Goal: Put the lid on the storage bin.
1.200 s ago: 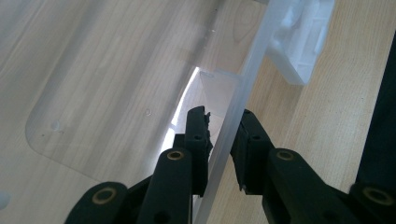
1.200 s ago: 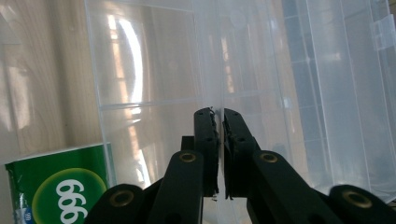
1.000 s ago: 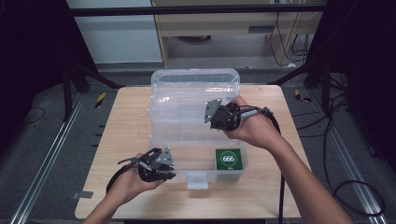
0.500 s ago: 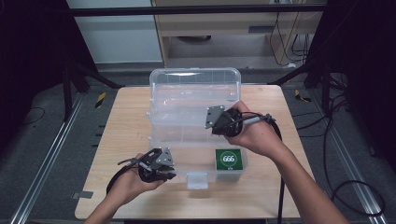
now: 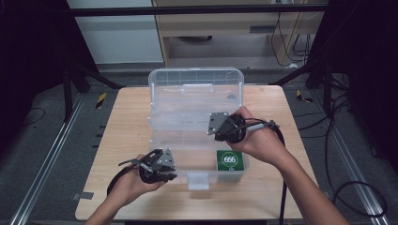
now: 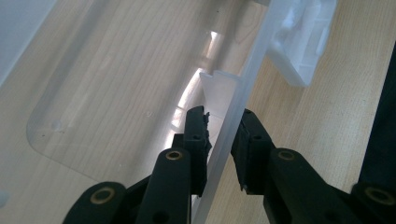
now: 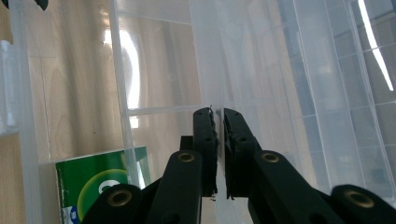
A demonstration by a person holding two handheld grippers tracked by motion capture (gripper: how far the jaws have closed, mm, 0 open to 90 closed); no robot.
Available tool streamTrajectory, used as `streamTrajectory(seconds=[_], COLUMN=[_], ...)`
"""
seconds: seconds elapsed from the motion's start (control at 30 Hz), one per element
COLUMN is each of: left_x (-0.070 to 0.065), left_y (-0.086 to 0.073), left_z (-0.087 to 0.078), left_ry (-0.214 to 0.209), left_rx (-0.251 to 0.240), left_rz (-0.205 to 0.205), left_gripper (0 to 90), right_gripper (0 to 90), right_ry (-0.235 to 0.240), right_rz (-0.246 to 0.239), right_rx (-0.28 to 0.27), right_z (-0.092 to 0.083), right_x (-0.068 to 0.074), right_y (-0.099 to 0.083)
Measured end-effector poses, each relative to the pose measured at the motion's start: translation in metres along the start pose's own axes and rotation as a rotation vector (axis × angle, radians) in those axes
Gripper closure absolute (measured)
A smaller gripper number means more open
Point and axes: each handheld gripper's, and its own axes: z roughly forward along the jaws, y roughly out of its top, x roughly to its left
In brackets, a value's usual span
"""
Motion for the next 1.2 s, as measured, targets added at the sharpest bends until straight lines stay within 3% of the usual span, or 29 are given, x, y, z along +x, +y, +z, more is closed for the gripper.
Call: streamTrajectory(seconds=[0.27,0.43,1.2], left_x=[-0.0004,-0.0024,-0.0034], left_y=[0.0010,0.0057,0.0031], left_z=[0.0001,0.0004,0.0005], left_ry=[0.001,0.016,0.024], left_rx=[0.008,0.051,0.023], left_rz=[0.005,0.036,0.026], left_gripper=[76.1,76.5,76.0], right_gripper=[84.9,84.8,84.6], right_ry=[0.008,0.009,0.026], right_rz=[-0.010,-0.019,-0.029], right_rx=[0.005,0.008,0.000], right_z=[-0.0022,-0.0027,-0.0051], right_x=[0.0049,0.0068,0.0091], right_y=[-0.0009,-0.0005,-0.0046])
